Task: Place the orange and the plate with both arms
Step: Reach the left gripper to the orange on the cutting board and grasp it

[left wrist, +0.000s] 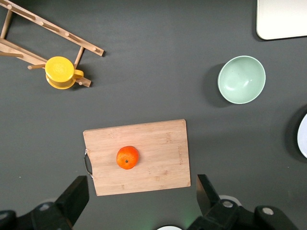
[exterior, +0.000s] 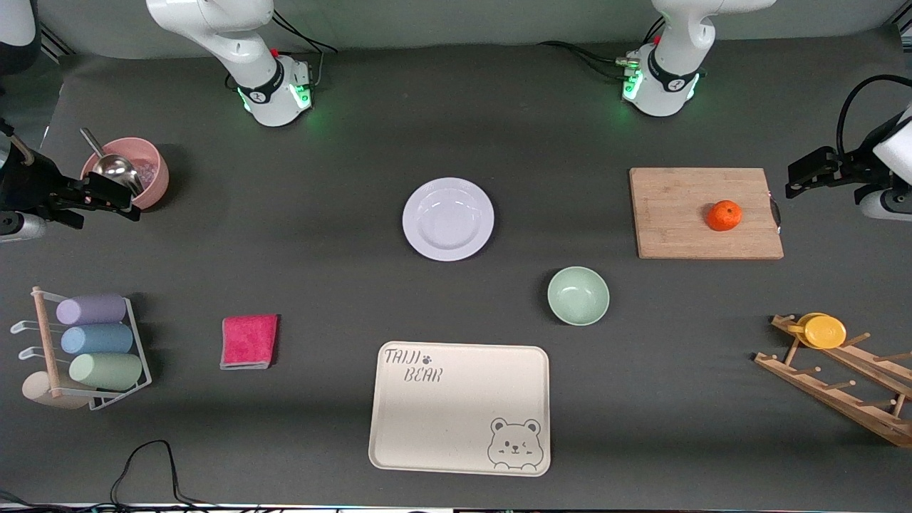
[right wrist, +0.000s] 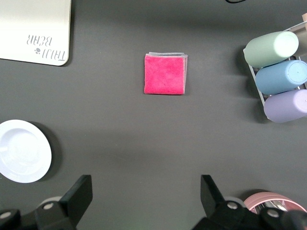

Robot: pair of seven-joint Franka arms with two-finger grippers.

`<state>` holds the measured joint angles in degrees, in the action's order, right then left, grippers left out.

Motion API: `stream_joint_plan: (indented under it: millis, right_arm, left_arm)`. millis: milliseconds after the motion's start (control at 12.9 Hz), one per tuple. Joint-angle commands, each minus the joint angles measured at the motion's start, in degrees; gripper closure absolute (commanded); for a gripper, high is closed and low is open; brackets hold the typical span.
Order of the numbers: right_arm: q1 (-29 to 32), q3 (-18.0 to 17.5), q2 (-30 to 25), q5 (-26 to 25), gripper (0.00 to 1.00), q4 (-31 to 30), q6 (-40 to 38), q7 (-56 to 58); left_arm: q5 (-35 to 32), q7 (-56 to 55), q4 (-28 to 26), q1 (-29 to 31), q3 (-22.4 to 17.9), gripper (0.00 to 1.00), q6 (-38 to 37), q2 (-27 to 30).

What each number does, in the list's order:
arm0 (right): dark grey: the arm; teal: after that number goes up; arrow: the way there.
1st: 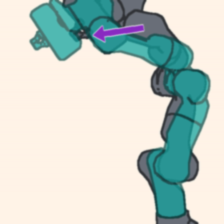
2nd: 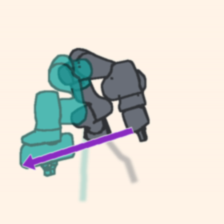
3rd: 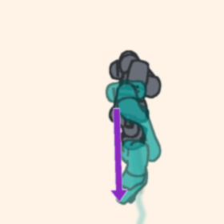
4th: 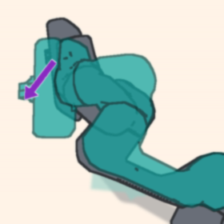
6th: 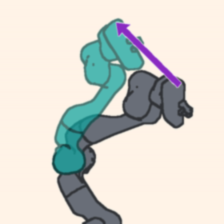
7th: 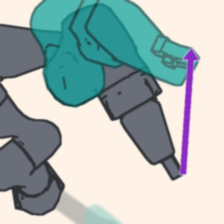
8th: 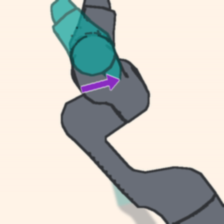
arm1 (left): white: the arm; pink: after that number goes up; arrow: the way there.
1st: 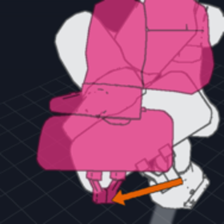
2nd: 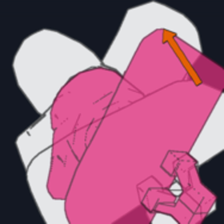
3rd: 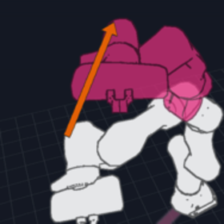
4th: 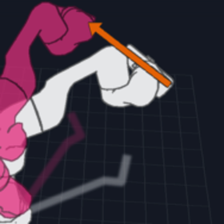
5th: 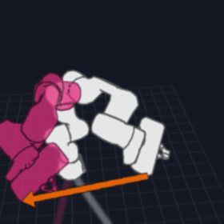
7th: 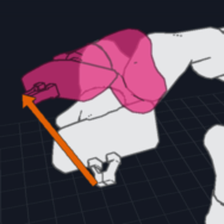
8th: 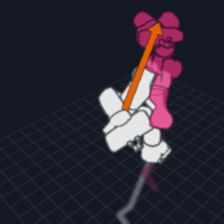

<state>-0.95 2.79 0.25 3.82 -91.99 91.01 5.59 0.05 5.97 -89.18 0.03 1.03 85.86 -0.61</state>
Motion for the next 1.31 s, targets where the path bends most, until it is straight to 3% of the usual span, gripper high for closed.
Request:
stream_joint_plan:
  millis: [0, 541, 695, 849, 1004, 1236]
  right_arm:
    - [-0.1, 0.4, -0.2, 0.3, 0.0, 1.0, -0.9, 0.1]
    - [0.0, 0.4, -0.2, 0.7, 0.0, 1.4, -0.8, 0.1]
    - [0.0, 0.4, -0.3, 0.7, 0.0, 1.5, -0.9, 0.1]
    - [0.0, 0.5, -0.3, 0.7, 0.0, 1.5, -0.9, 0.0]
    - [0.0, 0.5, -0.2, 0.7, 0.0, 1.5, -0.9, 0.1]
    - [0.0, 0.4, 0.0, 0.8, 0.0, 1.5, -0.6, 0.0]
  left_arm:
    - [0.7, 0.0, 2.1, 0.0, -0.1, 0.0, -1.6, -0.7]
    - [0.2, 0.2, 1.3, 0.3, -0.5, 0.0, -2.2, 0.1]
    - [-0.7, 3.1, 0.2, 3.5, -0.7, 0.0, -3.8, 1.5]
    - [-0.9, 6.8, -6.1, 7.0, -0.7, 0.0, -2.6, 6.6]
    - [-0.9, 9.5, -16.5, 10.6, -0.7, 0.0, 1.7, 14.0]
    - [-0.9, 3.9, -30.4, 10.3, 0.1, 0.0, 6.7, 24.6]
